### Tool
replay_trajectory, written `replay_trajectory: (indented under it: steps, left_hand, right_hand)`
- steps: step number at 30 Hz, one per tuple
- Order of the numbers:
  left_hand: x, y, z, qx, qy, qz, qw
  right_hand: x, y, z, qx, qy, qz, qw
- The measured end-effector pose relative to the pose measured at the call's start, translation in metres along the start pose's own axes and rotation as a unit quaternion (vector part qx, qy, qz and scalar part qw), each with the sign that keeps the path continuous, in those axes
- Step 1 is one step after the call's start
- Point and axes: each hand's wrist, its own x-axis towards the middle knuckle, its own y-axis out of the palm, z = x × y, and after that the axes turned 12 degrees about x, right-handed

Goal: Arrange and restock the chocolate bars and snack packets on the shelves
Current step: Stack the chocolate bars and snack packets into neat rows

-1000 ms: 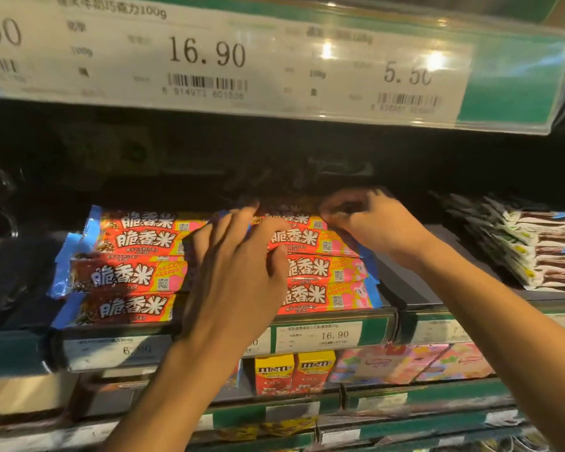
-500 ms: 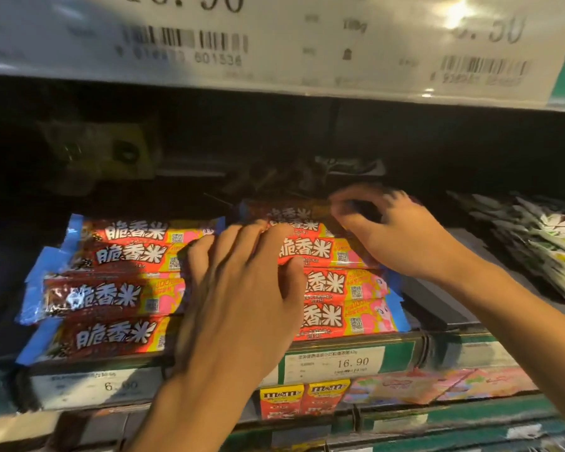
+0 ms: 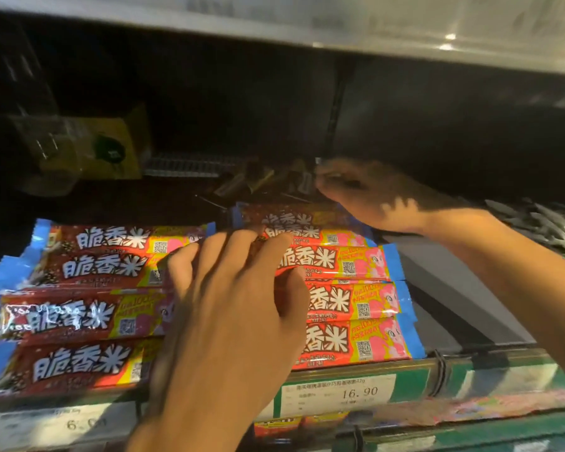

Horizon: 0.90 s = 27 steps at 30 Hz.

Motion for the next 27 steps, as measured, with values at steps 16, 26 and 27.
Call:
replay_trajectory:
  steps: [16, 26, 27]
  left_hand:
    - [0.002, 0.004, 0.002, 0.007, -0.002, -0.004, 1.0]
    - [0.002, 0.001, 0.002, 0.018, -0.001, 0.017, 1.0]
    - [0.002, 0.001, 0.001, 0.027, 0.005, 0.015, 1.0]
  right_hand:
    - [0.066, 0.013, -0.031, -0.02, 0.027, 0.044, 0.998]
    - [0.057, -0.004, -0.043, 0.183, 0.232, -0.061, 0.953]
    - [0.055, -0.005, -0.043, 0.189, 0.239, -0.081, 0.949]
